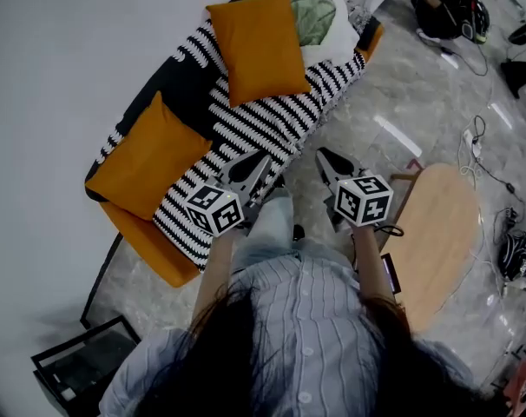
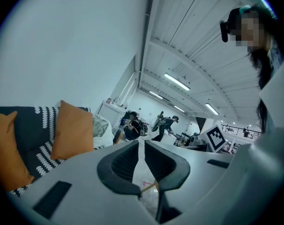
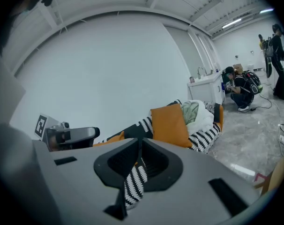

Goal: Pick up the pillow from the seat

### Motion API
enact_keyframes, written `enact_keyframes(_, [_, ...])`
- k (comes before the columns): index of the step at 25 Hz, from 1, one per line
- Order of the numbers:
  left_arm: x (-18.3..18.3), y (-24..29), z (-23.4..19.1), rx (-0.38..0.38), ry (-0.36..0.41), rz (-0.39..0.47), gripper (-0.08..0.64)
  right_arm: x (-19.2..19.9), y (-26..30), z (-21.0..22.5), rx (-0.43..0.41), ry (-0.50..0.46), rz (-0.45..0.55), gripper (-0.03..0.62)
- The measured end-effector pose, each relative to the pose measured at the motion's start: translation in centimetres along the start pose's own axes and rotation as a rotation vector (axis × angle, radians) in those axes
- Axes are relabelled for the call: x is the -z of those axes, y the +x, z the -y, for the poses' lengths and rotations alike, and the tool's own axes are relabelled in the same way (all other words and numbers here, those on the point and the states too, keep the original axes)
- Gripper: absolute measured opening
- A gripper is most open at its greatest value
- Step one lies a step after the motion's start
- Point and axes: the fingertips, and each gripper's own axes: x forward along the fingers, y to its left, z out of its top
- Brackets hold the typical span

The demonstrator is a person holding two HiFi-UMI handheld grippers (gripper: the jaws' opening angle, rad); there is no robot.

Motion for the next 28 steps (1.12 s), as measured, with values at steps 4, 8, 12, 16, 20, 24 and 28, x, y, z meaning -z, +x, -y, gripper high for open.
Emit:
enact_keyframes(4, [-0.9,2.6,-2.1,0.011,0.015,-0.023,0.031,-1.7,2.1,1.8,0.017,0.005,0.005,0.035])
enact_keyframes(8, [-2.5,5.0,-5.0,0.015,0.004,-0.028,0.031,-3.7,5.1,3.5,0.029,0.006,-0.007,0.035])
enact_keyframes(12, [-4.7,7.2,-8.6,0.007,0.012,-0.035,0.031,-6.2,8.7,5.1,0.035,0.008,-0.022,0.035])
enact_keyframes(16, [-7.6,8.8,-13.4,-0.019,0.047,-0.033,0.031,-9.1,12.9,6.2,0.034,0.0,-0.031,0.035])
enact_keyframes(20, [-10.2,9.9,-18.3,-0.035,0.041,-0.024,0.031,-12.0,17.3,7.2,0.04,-0.018,-0.039,0.035])
enact_keyframes(24, [-12.0,10.5,-23.3,-0.054,0.052,-0.041,0.031,-14.3,21.3,8.5,0.045,-0.058,-0.051,0.035])
enact_keyframes(28, [-13.3,11.2,-27.2,-0.074,0.053,-0.045,0.031,-15.9,23.9,10.3,0.06,-0.087,-0.068,0.035])
